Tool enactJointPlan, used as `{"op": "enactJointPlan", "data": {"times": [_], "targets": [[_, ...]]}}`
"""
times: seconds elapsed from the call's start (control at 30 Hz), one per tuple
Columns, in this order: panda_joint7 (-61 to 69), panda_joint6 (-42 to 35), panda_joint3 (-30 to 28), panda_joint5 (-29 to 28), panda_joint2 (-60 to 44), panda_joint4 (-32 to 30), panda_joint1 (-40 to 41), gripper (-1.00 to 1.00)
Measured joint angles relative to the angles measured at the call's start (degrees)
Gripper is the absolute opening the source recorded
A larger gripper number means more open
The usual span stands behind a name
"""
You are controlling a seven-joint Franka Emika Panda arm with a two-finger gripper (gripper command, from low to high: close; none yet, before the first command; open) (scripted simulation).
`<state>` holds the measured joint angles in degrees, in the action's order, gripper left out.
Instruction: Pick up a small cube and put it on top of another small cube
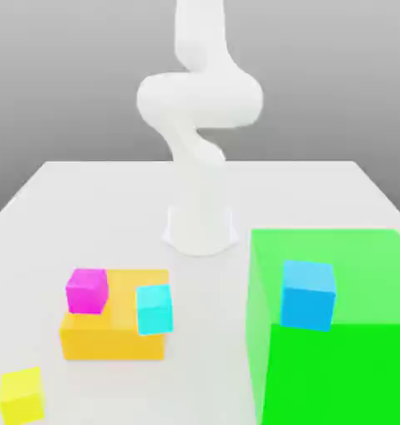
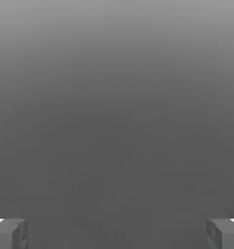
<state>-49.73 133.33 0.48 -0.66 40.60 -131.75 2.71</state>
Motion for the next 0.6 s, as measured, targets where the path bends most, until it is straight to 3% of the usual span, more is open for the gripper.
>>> {"op": "enactJointPlan", "data": {"times": [0.6], "targets": [[-27.3, 11.2, -2.2, -3.7, -37.8, 0.2, 14.9, 0.0]]}}
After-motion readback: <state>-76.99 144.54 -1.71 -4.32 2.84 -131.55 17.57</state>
